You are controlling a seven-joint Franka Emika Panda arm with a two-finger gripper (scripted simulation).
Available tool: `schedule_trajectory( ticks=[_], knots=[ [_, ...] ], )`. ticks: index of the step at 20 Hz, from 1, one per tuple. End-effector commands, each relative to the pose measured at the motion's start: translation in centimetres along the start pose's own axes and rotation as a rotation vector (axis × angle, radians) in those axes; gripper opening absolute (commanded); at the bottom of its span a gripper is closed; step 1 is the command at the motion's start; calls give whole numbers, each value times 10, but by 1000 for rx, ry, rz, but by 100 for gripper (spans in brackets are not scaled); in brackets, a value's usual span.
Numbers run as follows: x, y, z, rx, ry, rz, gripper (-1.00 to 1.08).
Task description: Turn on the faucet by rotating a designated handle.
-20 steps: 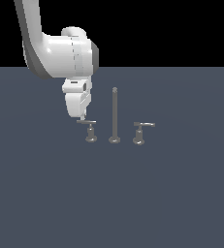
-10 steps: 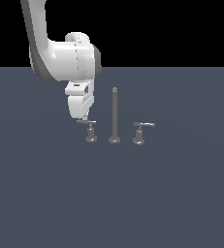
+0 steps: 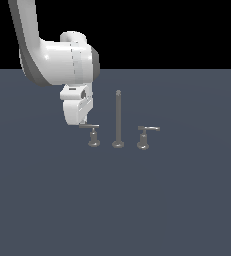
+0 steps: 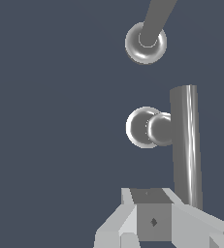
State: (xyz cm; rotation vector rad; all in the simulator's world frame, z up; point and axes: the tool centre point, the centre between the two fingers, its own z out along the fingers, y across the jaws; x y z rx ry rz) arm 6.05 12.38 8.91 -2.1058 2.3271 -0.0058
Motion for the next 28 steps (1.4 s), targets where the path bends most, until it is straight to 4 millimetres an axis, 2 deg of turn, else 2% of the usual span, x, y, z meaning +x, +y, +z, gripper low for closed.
schedule_trajectory(
  ticks=[1, 2, 3, 17, 19, 28],
  knots=[
    [-8, 12, 0, -5, 0, -4, -100],
    [-8, 12, 0, -5, 0, -4, -100],
    [-1, 3, 0, 4, -1, 5, -100],
    [2, 48, 0, -4, 0, -3, -100],
    [-5, 42, 0, 5, -8, -9, -100],
    [24, 62, 0, -2, -2, -5, -100]
  ],
)
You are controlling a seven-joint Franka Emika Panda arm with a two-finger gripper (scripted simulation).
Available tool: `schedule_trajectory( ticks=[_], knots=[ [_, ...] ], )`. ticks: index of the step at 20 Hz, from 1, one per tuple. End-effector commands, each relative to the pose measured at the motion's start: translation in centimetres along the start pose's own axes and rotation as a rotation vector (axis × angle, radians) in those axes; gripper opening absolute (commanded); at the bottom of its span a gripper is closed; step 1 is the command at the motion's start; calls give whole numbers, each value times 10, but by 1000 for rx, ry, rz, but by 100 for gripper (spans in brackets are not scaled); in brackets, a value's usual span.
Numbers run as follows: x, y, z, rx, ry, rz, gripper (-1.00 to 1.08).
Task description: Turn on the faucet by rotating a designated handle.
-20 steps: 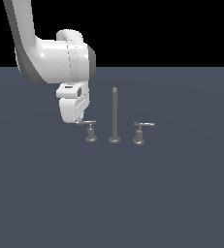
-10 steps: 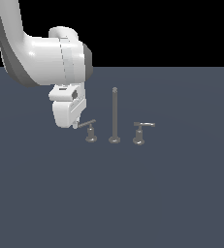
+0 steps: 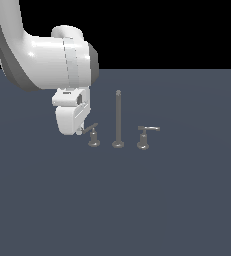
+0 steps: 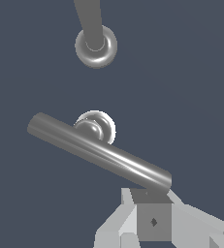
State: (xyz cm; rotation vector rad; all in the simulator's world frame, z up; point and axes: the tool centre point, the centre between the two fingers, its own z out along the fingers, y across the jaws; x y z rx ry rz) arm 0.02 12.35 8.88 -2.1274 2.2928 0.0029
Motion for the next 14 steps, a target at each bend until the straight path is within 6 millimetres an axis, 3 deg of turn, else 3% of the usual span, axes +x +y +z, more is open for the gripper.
schedule_trajectory(
  ticks=[1, 4, 5, 13, 14],
  knots=[
    [21, 5, -1, -6, 10, 20, -100],
    [28, 10, -1, -7, 11, 21, -100],
    [10, 8, 0, -2, 1, -2, -100],
    [67, 2, -1, -8, 11, 20, -100],
    [67, 2, -1, -8, 11, 20, -100]
  ],
)
